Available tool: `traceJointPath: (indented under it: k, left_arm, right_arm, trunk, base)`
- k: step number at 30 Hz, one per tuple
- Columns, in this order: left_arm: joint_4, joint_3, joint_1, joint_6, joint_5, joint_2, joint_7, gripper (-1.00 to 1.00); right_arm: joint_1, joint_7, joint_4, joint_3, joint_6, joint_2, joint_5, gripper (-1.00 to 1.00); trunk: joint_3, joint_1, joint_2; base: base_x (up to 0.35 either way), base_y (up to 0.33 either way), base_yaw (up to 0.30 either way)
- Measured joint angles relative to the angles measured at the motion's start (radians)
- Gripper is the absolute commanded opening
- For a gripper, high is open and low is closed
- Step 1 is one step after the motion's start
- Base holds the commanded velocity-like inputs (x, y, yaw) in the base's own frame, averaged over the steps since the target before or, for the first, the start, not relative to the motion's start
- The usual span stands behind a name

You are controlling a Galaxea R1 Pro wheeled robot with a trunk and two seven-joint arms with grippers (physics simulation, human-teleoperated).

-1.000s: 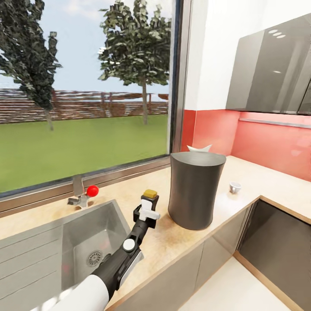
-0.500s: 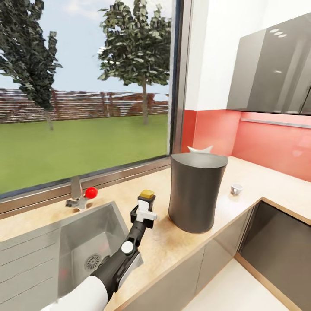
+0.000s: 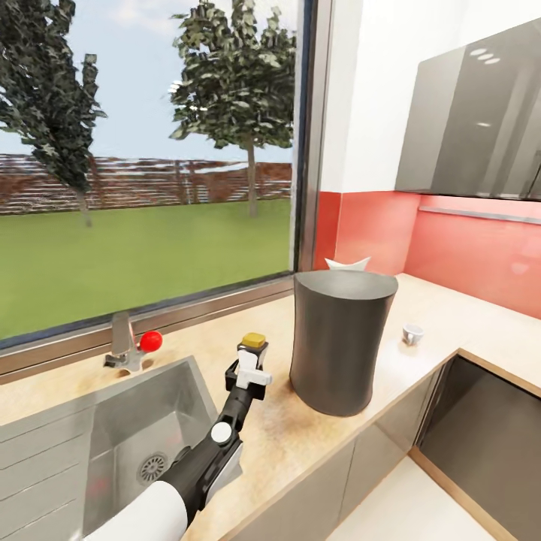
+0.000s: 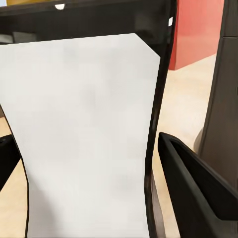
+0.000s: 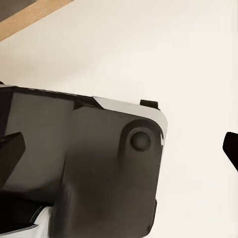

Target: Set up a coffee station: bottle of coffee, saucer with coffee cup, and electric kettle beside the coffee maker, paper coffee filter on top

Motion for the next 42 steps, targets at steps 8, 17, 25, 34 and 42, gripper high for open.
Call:
traceJointPath:
  k: [8,17,25,34,42]
  left_arm:
    - [0.000,0.000,0.000,0.000,0.000,0.001,0.000,-1.00]
    - [0.029,0.001,0.000,0.000,0.000,0.000,0.000,-1.00]
    - [0.035,0.000,0.000,0.000,0.001,-0.001,0.000,-1.00]
    - [0.030,0.001,0.000,0.000,0.001,-0.001,0.030,-1.00]
    - [0.021,-0.003,0.014,-0.033,-0.001,-0.001,0.036,-1.00]
  right_arm:
    - [0.000,0.000,-0.001,0.004,0.000,0.002,0.001,1.00]
    - [0.000,0.000,-0.001,0.006,0.000,0.002,0.002,1.00]
    - [0.000,0.001,-0.004,0.003,0.000,0.002,0.002,1.00]
    - [0.000,0.000,-0.002,0.003,0.000,0.002,0.002,1.00]
    - [0.000,0.000,-0.001,-0.001,0.001,0.002,0.000,1.00]
  trunk:
    - [0.000,0.000,0.000]
    - [0.000,0.000,0.000]
    - [0.000,0.000,0.000]
    - [0.000,0.000,0.000]
    - [-0.012,0.015,-0.028]
  base:
    - [0.034,-0.021,0.000]
    - [0.097,-0.058,0.000]
    - [0.188,-0.135,0.000]
    - [0.032,-0.017,0.000]
    - [0.000,0.000,0.000]
